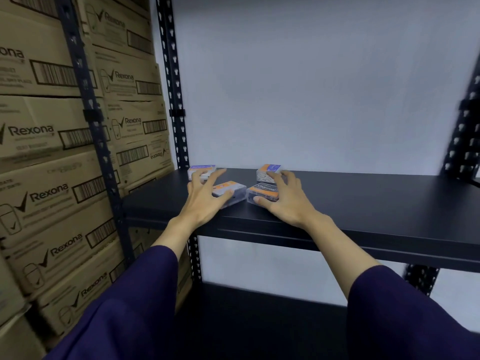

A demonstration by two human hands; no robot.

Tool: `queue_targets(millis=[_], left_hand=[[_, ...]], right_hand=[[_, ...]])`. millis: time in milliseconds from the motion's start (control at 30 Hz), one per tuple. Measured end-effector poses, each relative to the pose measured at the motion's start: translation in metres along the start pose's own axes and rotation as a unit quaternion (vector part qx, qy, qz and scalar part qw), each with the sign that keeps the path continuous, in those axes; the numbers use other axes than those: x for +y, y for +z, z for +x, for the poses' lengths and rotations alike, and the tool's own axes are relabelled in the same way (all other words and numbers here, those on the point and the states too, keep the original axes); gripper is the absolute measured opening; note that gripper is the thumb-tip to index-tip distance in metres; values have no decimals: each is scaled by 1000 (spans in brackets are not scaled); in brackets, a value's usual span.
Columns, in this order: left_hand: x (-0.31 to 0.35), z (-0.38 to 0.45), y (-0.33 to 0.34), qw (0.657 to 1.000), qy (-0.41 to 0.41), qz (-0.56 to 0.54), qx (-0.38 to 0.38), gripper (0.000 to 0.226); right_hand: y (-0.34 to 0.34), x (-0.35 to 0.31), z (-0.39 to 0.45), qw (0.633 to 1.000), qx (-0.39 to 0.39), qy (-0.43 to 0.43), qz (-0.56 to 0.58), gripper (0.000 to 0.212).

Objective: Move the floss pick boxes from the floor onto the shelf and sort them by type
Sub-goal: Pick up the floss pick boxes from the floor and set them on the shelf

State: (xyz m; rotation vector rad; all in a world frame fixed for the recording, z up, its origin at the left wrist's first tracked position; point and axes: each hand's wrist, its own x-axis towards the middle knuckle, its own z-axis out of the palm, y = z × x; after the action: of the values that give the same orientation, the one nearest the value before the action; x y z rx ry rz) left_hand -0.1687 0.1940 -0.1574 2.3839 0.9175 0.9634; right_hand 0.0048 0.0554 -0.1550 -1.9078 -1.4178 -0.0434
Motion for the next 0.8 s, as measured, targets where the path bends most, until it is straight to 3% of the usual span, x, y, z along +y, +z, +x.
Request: queue_targets(millis=[167,400,667,800], left_hand=[[-4,11,11,997,-14,59,-55,55],[14,-8,14,999,-37,7,-13,53],[81,-94,-1,998,-33,48,-13,52],[109,-148,12,999,-32,39,-8,63]], right_hand=[[5,5,7,997,-49,-15,-50,64],[-1,-5,-17,996,-30,26,-83,57],[-48,-30,-116,992,3,70,-109,60],[-61,-24,-174,987,33,98,-123,64]])
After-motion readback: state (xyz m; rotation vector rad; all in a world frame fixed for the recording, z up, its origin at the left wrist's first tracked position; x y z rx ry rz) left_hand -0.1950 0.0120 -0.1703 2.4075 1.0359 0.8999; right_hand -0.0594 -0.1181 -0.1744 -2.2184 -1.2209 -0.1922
